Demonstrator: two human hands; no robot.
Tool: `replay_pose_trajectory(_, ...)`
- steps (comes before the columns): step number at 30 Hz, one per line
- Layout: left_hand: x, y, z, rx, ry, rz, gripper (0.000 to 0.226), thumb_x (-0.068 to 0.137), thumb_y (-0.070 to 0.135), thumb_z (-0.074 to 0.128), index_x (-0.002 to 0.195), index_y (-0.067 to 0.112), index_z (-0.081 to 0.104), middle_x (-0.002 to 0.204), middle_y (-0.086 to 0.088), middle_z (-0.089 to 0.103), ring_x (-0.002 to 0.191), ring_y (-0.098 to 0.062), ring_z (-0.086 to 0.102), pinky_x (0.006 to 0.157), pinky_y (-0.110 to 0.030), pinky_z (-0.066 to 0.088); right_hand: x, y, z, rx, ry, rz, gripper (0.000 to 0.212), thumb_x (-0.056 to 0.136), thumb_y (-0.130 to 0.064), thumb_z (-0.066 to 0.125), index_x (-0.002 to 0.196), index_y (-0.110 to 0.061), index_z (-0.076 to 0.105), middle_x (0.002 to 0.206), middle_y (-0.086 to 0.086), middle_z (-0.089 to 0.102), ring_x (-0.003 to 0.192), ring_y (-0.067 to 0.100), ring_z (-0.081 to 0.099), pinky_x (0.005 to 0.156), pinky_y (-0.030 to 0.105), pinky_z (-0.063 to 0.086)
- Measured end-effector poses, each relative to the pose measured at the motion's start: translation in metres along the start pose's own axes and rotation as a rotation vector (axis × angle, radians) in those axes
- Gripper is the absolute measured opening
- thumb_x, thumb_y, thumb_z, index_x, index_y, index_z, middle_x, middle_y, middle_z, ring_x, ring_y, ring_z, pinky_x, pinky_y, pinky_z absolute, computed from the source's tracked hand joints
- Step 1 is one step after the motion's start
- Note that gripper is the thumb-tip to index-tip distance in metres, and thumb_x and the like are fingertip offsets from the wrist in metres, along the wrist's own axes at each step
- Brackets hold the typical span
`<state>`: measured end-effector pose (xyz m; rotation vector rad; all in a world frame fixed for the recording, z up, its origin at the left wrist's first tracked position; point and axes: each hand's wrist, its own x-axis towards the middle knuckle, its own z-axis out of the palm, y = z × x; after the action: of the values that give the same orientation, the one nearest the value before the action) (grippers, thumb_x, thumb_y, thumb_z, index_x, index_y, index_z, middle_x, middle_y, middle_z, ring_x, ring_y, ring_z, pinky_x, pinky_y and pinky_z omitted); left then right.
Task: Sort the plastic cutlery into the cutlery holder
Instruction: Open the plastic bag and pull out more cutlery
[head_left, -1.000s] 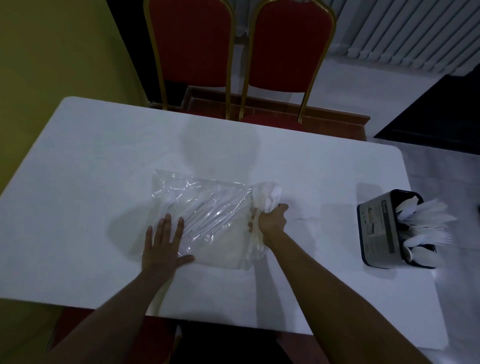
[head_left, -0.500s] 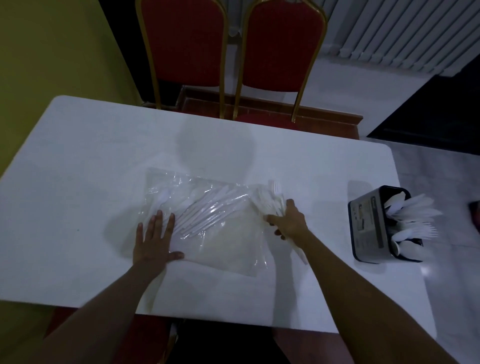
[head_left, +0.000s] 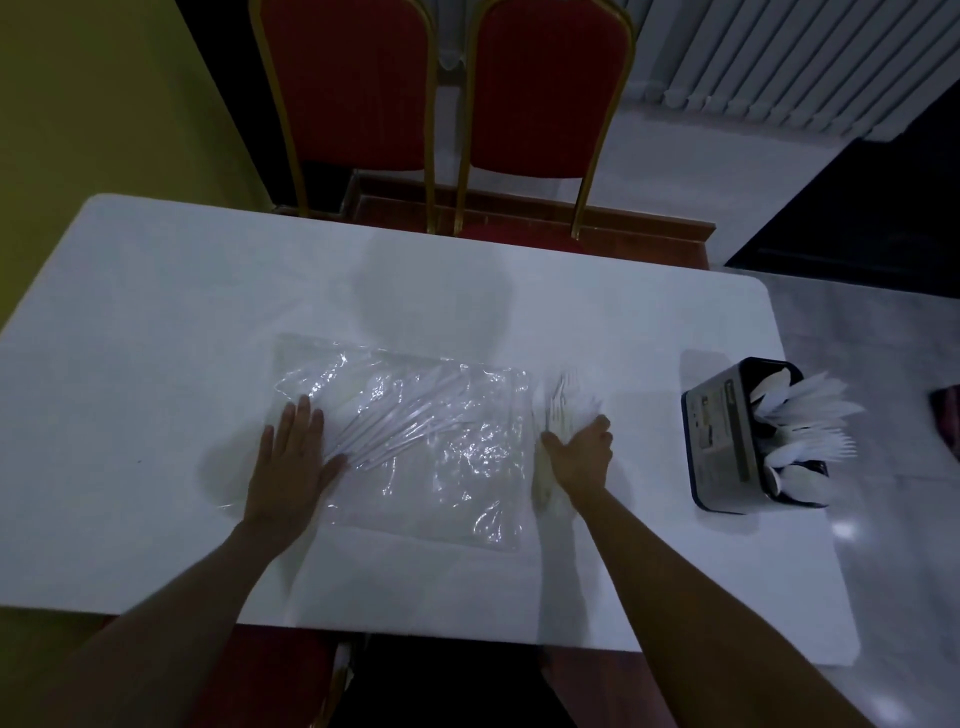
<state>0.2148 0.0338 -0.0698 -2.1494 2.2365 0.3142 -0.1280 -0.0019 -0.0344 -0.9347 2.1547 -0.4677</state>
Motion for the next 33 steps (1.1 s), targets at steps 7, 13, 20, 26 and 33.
replay_pose_trajectory(7,0.035,-0.015,-0.024,-0.129,0.209,-0.375,0.061,0.093,0.022,0.056,0.138,-0.011,0.032,0.147,-0.037,0.022,0.136,-0.051,0.024,0.109,-0.061,0.019,-0.027,0.001,0.014,-0.090,0.195,-0.272,0.038,0.085,-0.009,0.058,0.122,-0.007,0.049,0.113,0.012,0.059,0.106,0.030,0.054,0.085,0.037,0.044)
replay_pose_trajectory(13,0.054,-0.034,-0.032,-0.270,-0.027,-0.723,0.053,0.095,0.033,0.050,0.119,-0.014,0.049,0.114,-0.036,0.057,0.110,-0.050,0.053,0.102,-0.050,0.035,-0.044,-0.020,0.037,-0.076,-0.165,-0.071,0.048,0.086,-0.023,0.067,0.122,0.000,0.044,0.104,0.011,0.061,0.097,0.027,0.060,0.073,0.024,0.037)
replay_pose_trajectory(20,0.052,-0.010,-0.090,-0.335,0.292,-0.582,0.037,0.099,0.033,0.036,0.103,0.001,0.054,0.103,-0.027,0.055,0.091,-0.048,0.057,0.079,-0.050,0.047,-0.040,-0.043,0.035,0.642,-0.317,0.192,0.015,0.089,-0.004,0.052,0.080,-0.003,0.063,0.075,0.011,0.066,0.067,0.023,0.063,0.067,0.032,0.054)
replay_pose_trajectory(26,0.061,0.005,-0.140,-0.705,0.440,-0.542,0.036,0.094,0.046,0.037,0.092,0.014,0.055,0.081,0.006,0.069,0.081,-0.028,0.062,0.075,-0.037,0.044,-0.035,-0.055,0.024,1.185,-0.519,0.572,0.030,0.097,-0.002,0.026,0.090,-0.003,0.055,0.079,0.021,0.070,0.049,0.025,0.065,0.037,0.021,0.050)
replay_pose_trajectory(33,0.070,-0.006,-0.156,-1.060,-0.170,-0.516,0.038,0.075,0.028,0.078,0.108,0.016,0.063,0.079,-0.002,0.059,0.064,-0.012,0.048,0.059,-0.024,0.037,-0.018,-0.047,0.030,0.932,-0.602,0.547,0.010,0.092,0.000,0.058,0.089,0.009,0.059,0.079,0.021,0.063,0.049,0.024,0.069,0.037,0.024,0.052)
